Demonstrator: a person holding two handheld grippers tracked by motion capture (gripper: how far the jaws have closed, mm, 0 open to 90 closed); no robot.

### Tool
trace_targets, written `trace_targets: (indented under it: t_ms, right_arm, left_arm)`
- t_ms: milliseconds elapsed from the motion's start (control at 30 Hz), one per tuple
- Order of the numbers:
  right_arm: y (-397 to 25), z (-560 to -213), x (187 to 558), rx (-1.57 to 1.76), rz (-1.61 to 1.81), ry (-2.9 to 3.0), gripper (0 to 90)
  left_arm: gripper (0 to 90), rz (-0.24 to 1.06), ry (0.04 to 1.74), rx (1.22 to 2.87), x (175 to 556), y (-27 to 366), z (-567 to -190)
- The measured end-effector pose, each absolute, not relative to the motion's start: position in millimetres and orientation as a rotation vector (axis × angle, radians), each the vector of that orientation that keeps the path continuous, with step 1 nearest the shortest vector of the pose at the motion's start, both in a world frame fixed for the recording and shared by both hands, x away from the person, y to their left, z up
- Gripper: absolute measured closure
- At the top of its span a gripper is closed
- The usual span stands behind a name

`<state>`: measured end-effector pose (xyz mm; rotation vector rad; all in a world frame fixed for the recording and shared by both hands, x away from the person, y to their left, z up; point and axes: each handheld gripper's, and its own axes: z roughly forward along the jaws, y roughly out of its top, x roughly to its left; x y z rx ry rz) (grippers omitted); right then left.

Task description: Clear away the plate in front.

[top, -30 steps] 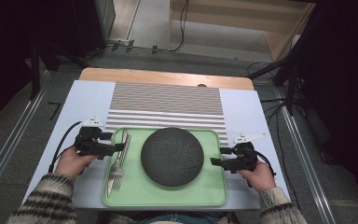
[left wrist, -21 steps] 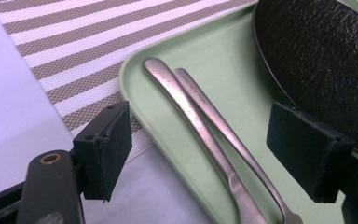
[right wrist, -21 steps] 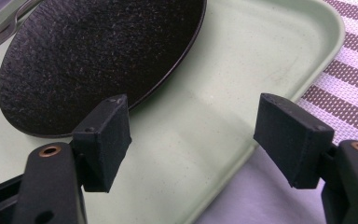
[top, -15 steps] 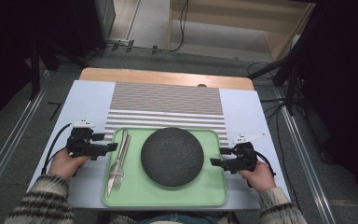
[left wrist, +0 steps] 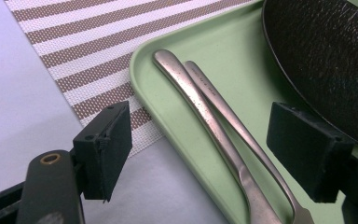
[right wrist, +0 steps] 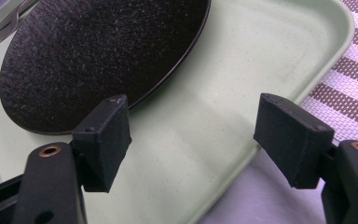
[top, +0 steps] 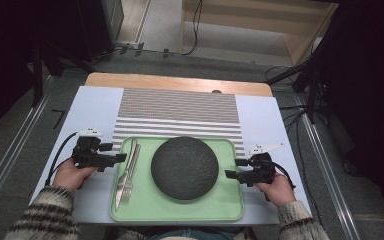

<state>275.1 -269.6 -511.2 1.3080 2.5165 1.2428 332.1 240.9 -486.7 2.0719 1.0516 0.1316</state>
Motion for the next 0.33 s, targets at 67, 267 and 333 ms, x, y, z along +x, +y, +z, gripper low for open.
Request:
trace_targets:
  t_ms: [67,267,333]
  right_arm:
    - [-269.6,-511.1,275.0,1.309,1.244,2.516,25.1]
    - [-269.5,-511.3,275.2,1.308,1.243,2.519,25.1]
    - [-269.6,-511.6,275.4,1.309,1.243,2.522,25.1]
  left_arm:
    - [23.1,0.132,1.050,2.076,332.0,240.5,-486.9]
    - [23.1,0.127,1.046,2.079,332.3,240.5,-487.3]
    - [23.1,0.128,1.048,2.082,332.6,240.5,-487.6]
